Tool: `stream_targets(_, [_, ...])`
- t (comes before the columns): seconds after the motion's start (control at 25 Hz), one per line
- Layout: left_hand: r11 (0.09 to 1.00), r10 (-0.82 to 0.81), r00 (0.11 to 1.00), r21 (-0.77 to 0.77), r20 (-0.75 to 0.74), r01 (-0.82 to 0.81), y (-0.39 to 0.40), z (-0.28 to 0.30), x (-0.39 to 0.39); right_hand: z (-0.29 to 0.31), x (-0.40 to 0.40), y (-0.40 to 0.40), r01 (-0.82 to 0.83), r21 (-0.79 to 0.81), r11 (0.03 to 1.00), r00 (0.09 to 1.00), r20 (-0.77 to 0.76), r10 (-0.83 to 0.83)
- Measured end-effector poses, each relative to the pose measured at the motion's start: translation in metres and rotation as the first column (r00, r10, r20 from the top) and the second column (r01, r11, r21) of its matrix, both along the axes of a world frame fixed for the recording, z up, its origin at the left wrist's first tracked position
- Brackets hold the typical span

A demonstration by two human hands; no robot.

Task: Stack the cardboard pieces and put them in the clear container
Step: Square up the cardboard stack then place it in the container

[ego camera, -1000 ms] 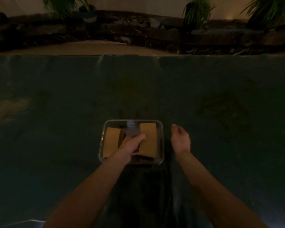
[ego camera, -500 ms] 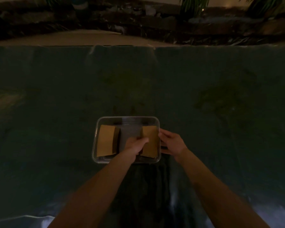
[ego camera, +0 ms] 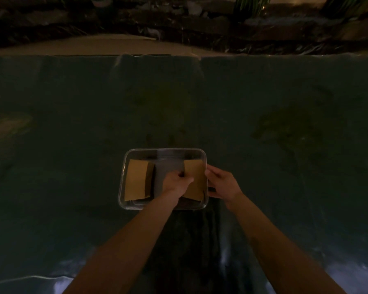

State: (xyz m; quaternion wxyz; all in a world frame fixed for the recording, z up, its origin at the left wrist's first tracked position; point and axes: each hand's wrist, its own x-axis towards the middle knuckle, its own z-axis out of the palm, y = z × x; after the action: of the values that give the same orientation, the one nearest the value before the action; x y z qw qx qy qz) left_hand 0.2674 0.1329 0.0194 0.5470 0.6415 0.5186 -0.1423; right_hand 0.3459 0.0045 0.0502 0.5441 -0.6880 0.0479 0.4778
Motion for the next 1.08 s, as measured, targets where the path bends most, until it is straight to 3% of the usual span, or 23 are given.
stream_targets(0.48, [0.981,-0.153,0.987,0.112,-0.054,0.158,0.0,-0.014,0.002,-0.007,0.001,0.0,-0.006,-0.001,1.0,1.0,0.012,0.007])
stream_targets(0.72, [0.913,-0.311,0.945,0.243,-0.106,0.328,-0.008,-0.012,0.004,-0.007,0.002,0.0,-0.007,-0.024,1.0,1.0,0.023,0.007])
stream_targets(1.08, [0.941,-0.305,0.948,0.125,-0.086,0.314,-0.001,-0.004,0.001,-0.001,-0.003,0.002,0.03,-0.017,0.999,1.0,-0.006,-0.03])
